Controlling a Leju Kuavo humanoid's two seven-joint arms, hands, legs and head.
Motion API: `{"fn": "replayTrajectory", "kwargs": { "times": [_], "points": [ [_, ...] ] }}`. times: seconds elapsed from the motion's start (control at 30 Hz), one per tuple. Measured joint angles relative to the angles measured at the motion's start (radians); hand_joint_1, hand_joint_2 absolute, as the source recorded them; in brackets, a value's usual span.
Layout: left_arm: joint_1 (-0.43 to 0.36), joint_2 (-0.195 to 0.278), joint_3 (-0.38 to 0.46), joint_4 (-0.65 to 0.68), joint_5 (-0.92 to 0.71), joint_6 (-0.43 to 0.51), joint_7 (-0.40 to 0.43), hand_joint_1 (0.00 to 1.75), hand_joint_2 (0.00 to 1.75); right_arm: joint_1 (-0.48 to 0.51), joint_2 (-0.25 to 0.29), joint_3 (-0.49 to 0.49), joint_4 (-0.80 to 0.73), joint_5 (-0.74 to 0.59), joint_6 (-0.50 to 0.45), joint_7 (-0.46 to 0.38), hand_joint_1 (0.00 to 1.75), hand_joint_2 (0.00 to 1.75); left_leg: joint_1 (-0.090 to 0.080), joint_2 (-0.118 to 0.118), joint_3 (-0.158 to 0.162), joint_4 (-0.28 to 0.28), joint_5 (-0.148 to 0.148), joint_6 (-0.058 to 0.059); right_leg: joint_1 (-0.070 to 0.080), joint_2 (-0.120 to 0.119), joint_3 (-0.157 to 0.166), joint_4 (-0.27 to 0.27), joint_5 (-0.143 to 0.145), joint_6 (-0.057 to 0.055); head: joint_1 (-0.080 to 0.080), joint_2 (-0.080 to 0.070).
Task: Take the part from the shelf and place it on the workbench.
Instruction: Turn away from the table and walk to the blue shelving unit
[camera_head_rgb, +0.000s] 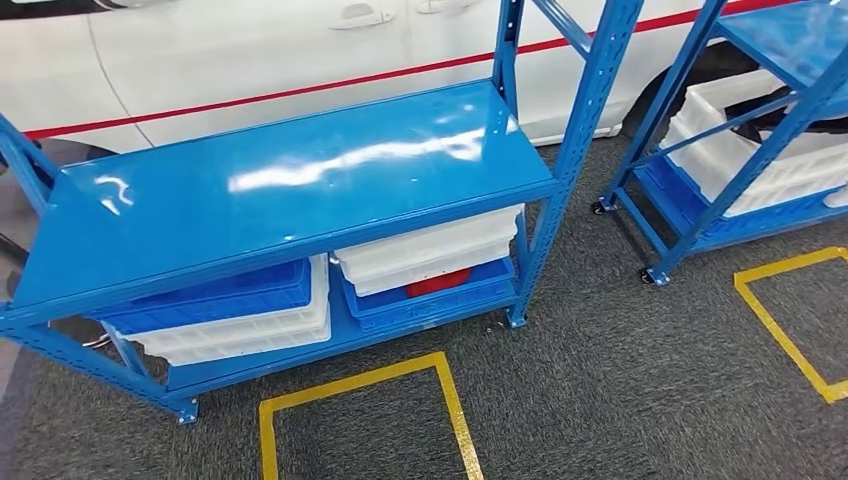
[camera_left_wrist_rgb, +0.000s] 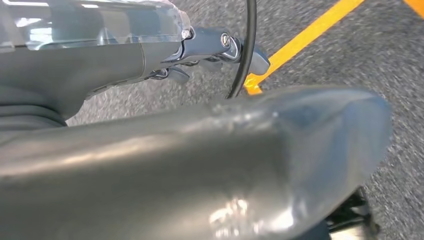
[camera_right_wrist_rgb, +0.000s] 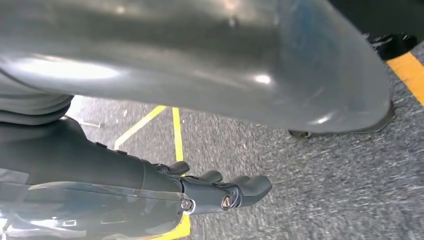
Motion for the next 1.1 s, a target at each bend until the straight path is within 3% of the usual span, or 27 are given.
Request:
{"fn": "replayTrajectory", "kwargs": {
  "times": [0.03,0.1,0.13,0.2,0.23,0.3,0.37,0.4,0.43,0.47,0.5,0.53,0.6,0.67,0.73,0.8,0.87,0.93,0.97,1.0,1.1],
  "points": [
    [0.000,0.000,0.001,0.001,0.000,0.000,0.000,0.00,0.00,0.000,0.000,0.000,0.000,0.000,0.000,0.000,0.00,0.00,-0.001,0.019,0.014,-0.020,0.018,0.005,0.003,-0.023,0.003,0.001,-0.003,0.000,0.000,0.000],
    [-0.002,0.001,0.001,0.001,0.000,0.000,0.000,0.00,0.00,0.000,0.000,0.000,0.000,0.000,0.000,0.000,0.00,0.00,-0.011,0.058,0.077,-0.146,0.061,0.021,0.008,-0.043,0.010,0.001,-0.008,0.006,0.001,0.000],
    [-0.003,0.001,0.001,0.001,0.000,0.000,0.000,0.00,0.00,-0.001,0.000,0.000,0.000,0.000,0.000,0.000,0.00,0.00,-0.015,0.071,0.091,-0.176,0.067,0.028,0.009,-0.052,0.012,0.001,-0.010,0.010,0.001,0.000],
    [-0.002,0.001,0.002,0.001,0.000,0.001,-0.001,0.00,0.00,-0.003,0.001,0.000,-0.001,0.000,0.000,0.000,0.00,0.00,-0.020,0.061,0.089,-0.187,0.067,0.037,0.010,-0.070,0.017,-0.002,-0.011,0.020,0.001,0.000],
    [-0.001,0.001,0.003,0.001,0.000,0.001,-0.001,0.00,0.00,-0.005,0.001,0.000,-0.002,0.000,0.000,0.000,0.00,0.00,-0.017,0.050,0.092,-0.193,0.072,0.042,0.008,-0.068,0.020,-0.001,-0.013,0.026,0.001,0.000],
    [-0.002,-0.001,0.004,0.002,0.000,0.001,-0.001,0.00,0.00,-0.006,0.002,0.000,-0.002,0.000,0.000,0.000,0.00,0.00,-0.009,0.028,0.098,-0.208,0.084,0.052,0.004,-0.020,0.008,0.034,-0.041,0.037,0.003,0.000],
    [-0.004,-0.002,0.006,0.002,0.000,0.001,-0.001,0.00,0.00,-0.003,0.002,0.001,-0.003,0.000,0.000,0.000,0.00,0.00,-0.005,0.007,0.097,-0.213,0.091,0.059,-0.001,0.039,-0.044,0.144,-0.104,0.045,0.008,0.000],
    [-0.005,-0.002,0.006,0.002,0.000,0.001,-0.001,0.00,0.00,-0.002,0.002,0.001,-0.003,0.000,0.000,0.000,0.00,0.00,-0.005,-0.005,0.095,-0.212,0.092,0.059,-0.003,0.050,-0.078,0.211,-0.132,0.047,0.009,0.000],
    [-0.004,-0.002,0.007,0.002,0.000,0.001,-0.001,0.00,0.00,0.000,0.002,0.001,-0.003,0.000,0.000,0.000,0.00,0.00,-0.005,-0.018,0.095,-0.211,0.092,0.059,-0.005,0.053,-0.102,0.256,-0.142,0.050,0.010,0.000],
    [-0.004,-0.002,0.007,0.003,0.000,0.001,-0.001,0.00,0.00,0.001,0.001,0.001,-0.003,0.000,0.000,0.000,0.00,0.00,-0.004,-0.033,0.095,-0.209,0.092,0.058,-0.007,0.054,-0.112,0.268,-0.131,0.053,0.010,0.000],
    [-0.004,-0.002,0.007,0.003,0.000,0.001,-0.001,0.00,0.00,0.002,0.001,0.001,-0.003,0.000,0.000,0.000,0.00,0.00,-0.003,-0.048,0.095,-0.206,0.091,0.057,-0.010,0.056,-0.103,0.239,-0.100,0.055,0.010,0.000],
    [-0.004,-0.002,0.007,0.004,0.000,0.001,-0.001,0.00,0.00,0.002,0.001,0.001,-0.003,0.000,0.000,0.000,0.00,0.00,-0.002,-0.062,0.096,-0.202,0.089,0.054,-0.013,0.063,-0.078,0.178,-0.058,0.056,0.010,0.000],
    [-0.004,-0.002,0.007,0.004,0.000,0.000,-0.001,0.00,0.00,0.002,0.001,0.001,-0.003,0.000,0.000,0.000,0.00,0.00,-0.001,-0.086,0.091,-0.189,0.083,0.043,-0.018,0.098,-0.027,0.056,-0.004,0.058,0.013,0.000],
    [-0.005,-0.001,0.008,0.005,0.000,-0.001,-0.001,0.00,0.00,0.001,0.001,0.001,-0.003,0.000,0.001,0.000,0.00,0.00,-0.002,-0.101,0.082,-0.183,0.081,0.029,-0.016,0.116,-0.012,0.016,0.003,0.052,0.014,0.000],
    [-0.004,-0.001,0.008,0.005,0.000,-0.001,-0.001,0.00,0.00,-0.001,0.001,0.001,-0.003,0.000,0.001,0.000,0.00,0.00,0.000,-0.113,0.078,-0.183,0.082,0.017,-0.013,0.097,-0.011,0.012,0.007,0.038,0.014,0.000],
    [-0.003,0.000,0.008,0.006,0.000,-0.001,-0.001,0.00,0.00,-0.001,0.002,0.001,-0.003,0.000,0.000,0.000,0.00,0.00,0.001,-0.084,0.063,-0.152,0.060,0.008,-0.014,0.074,-0.008,0.005,0.010,0.023,0.007,0.000],
    [-0.005,0.001,0.008,0.006,0.000,-0.001,-0.001,0.00,0.00,0.002,0.002,0.001,-0.004,0.000,0.000,0.000,0.00,0.00,0.000,-0.030,0.012,-0.042,-0.002,0.001,-0.013,0.049,-0.008,0.003,0.009,0.012,-0.003,0.000],
    [-0.005,0.002,0.009,0.006,0.000,0.000,-0.001,0.00,0.00,0.004,0.002,0.001,-0.004,0.000,0.000,0.000,0.00,0.00,0.002,-0.006,-0.047,0.083,-0.054,-0.004,-0.009,0.023,-0.009,0.003,0.007,0.009,-0.006,0.000],
    [-0.005,0.002,0.009,0.006,0.000,0.000,-0.001,0.00,0.00,0.005,0.002,0.001,-0.004,0.000,0.000,0.000,0.00,0.00,0.002,-0.003,-0.057,0.104,-0.054,-0.005,-0.007,0.011,-0.009,0.003,0.006,0.009,-0.006,0.000],
    [-0.005,0.002,0.010,0.006,0.000,0.000,0.000,0.00,0.00,0.004,0.002,0.001,-0.004,0.000,0.000,0.000,0.00,0.00,0.002,-0.001,-0.046,0.086,-0.035,-0.003,-0.006,0.001,-0.007,0.003,0.005,0.009,-0.006,0.000],
    [-0.005,0.002,0.010,0.007,0.000,0.000,0.000,0.00,0.00,0.001,0.002,0.002,-0.004,0.000,0.000,0.000,0.00,0.00,-0.004,0.022,0.059,-0.115,0.052,0.015,-0.002,-0.019,0.000,0.003,0.001,0.015,-0.005,0.000]
  ]
}}
